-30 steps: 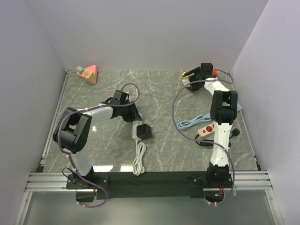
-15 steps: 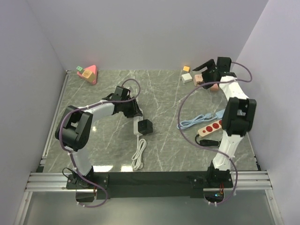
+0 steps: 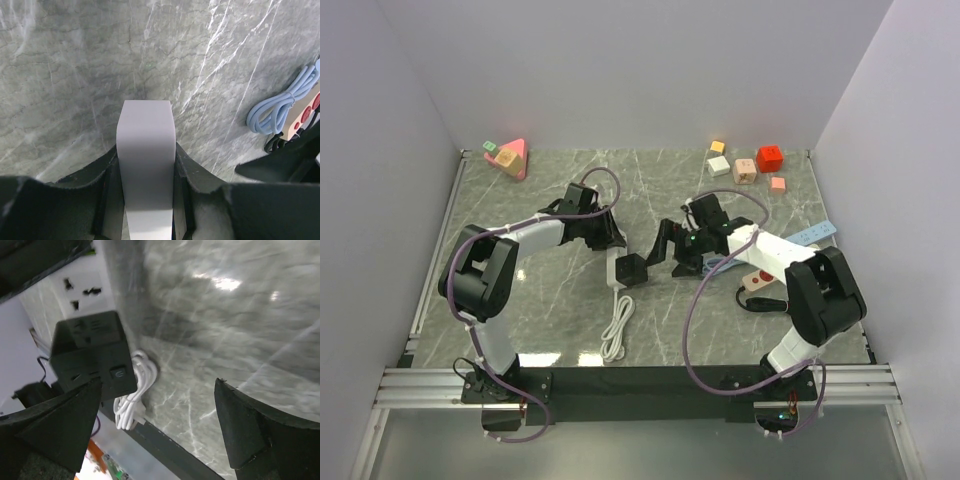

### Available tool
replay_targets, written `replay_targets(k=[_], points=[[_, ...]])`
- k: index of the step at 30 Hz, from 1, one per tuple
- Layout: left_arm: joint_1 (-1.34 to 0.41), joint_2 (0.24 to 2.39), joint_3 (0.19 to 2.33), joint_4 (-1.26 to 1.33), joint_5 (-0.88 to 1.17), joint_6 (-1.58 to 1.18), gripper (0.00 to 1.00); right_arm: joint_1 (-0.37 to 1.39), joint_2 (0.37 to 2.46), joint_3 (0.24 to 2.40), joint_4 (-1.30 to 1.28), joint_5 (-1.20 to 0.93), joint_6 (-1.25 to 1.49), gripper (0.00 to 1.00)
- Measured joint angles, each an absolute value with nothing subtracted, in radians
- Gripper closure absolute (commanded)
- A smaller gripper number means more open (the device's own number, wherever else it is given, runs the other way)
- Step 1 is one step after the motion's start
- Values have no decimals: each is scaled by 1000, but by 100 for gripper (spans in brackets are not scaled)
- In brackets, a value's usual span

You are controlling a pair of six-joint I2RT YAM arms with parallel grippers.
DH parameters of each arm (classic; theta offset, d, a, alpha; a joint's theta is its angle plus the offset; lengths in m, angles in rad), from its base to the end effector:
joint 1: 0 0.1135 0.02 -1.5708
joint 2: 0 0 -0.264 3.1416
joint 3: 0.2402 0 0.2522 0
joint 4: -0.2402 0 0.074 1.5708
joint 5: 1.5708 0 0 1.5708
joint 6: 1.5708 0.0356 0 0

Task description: Pull the plug off the socket

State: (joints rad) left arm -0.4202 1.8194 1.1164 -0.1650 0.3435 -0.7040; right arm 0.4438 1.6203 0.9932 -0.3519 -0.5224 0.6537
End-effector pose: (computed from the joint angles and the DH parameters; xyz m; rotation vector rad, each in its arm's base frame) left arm 0.3422 -0.1660 0.1747 -0.2027 2.5812 -0.8841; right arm 0.2860 0.1556 0.1950 0.0644 2.7218 1.0503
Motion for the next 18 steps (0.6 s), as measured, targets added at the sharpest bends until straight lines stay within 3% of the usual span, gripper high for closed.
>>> replay_targets(k=[18], points=[[-413, 1819, 1096, -115, 428, -734, 99, 592, 1717, 1057, -170, -638, 667, 0]])
